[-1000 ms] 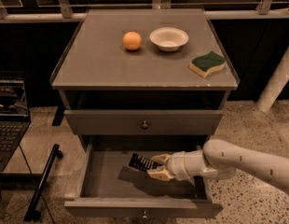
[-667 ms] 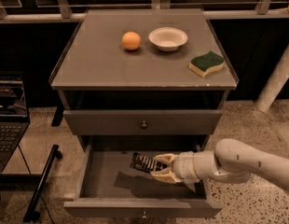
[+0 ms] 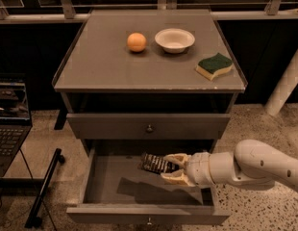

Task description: Pick rxbar chocolate from middle drawer and place on counter

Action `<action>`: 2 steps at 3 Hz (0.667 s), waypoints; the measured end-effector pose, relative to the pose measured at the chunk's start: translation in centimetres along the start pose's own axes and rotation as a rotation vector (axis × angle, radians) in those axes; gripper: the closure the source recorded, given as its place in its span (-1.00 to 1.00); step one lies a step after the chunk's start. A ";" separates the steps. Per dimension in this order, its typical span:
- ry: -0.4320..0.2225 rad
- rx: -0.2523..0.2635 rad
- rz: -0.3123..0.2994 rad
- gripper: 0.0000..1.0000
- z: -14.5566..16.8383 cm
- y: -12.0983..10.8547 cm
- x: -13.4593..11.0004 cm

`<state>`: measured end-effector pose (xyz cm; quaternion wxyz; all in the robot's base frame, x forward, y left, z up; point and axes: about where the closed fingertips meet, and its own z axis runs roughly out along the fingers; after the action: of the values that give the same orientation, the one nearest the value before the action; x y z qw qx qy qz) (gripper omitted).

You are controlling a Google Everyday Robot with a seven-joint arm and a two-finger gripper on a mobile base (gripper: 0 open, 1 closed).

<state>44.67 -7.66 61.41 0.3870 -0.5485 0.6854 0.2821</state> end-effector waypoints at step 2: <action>0.017 0.025 -0.125 1.00 -2.1 1.4 -5.8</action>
Offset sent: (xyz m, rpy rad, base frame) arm -0.0148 0.0261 0.1566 -0.1484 -0.3106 0.0837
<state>43.47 -5.93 67.36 0.4049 -0.5878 0.6564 0.2444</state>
